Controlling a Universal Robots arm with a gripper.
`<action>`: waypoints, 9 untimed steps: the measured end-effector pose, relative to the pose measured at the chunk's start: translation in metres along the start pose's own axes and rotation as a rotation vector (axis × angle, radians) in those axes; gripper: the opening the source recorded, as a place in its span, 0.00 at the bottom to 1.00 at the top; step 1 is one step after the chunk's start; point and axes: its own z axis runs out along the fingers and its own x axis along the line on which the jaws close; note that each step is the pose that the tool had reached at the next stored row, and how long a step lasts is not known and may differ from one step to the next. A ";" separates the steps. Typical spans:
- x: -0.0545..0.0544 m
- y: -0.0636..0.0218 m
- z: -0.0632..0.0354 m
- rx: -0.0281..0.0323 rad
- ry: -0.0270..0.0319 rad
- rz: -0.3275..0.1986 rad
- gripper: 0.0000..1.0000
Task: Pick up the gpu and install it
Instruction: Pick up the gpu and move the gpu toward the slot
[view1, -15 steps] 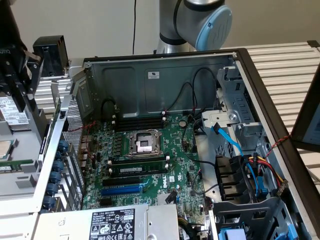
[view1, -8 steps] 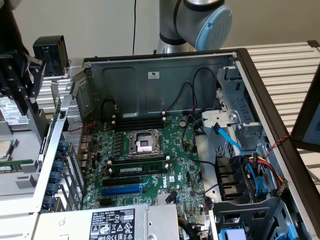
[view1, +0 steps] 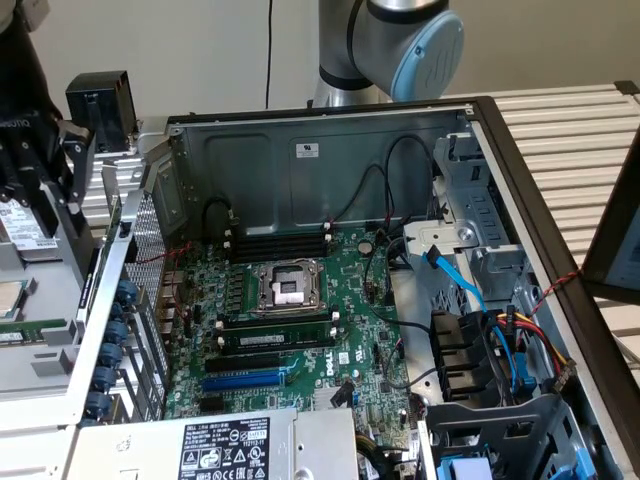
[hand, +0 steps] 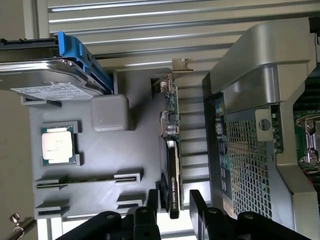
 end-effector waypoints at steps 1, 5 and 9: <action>0.000 -0.0001 0.0012 0.0000 -0.0014 0.004 0.38; -0.001 -0.0001 0.0072 0.0002 -0.0041 0.021 0.38; -0.002 0.0003 0.0124 0.0006 -0.0071 0.036 0.38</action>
